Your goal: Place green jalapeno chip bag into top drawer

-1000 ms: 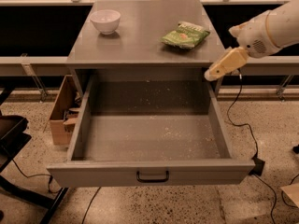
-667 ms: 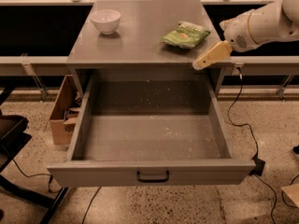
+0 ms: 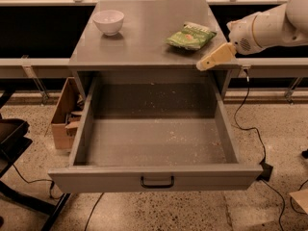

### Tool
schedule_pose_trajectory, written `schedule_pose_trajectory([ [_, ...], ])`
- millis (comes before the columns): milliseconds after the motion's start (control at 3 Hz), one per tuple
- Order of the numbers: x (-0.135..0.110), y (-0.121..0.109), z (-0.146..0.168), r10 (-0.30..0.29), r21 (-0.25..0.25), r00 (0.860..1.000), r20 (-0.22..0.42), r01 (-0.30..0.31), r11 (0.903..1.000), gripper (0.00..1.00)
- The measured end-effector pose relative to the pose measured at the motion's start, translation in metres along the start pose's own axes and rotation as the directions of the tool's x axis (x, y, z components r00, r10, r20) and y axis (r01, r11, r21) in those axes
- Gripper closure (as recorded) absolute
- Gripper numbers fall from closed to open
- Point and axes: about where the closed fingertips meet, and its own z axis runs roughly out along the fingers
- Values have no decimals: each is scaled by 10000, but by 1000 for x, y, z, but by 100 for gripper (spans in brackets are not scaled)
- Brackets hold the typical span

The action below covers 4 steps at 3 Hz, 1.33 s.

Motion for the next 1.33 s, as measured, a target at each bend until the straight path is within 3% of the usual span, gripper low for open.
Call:
schedule_pose_trajectory([
  [333,-10,-33,20,53,1057,9991,411,-96,9944,0],
  [667,-19,-79,37,25,2110,9948,1015,-239,9772,0],
  [1000,-25,-129,59,290,2625,9817,1881,-787,9617,0],
  [1333,-25,-146,83,910,2328,9605,2630,-1547,9601,0],
])
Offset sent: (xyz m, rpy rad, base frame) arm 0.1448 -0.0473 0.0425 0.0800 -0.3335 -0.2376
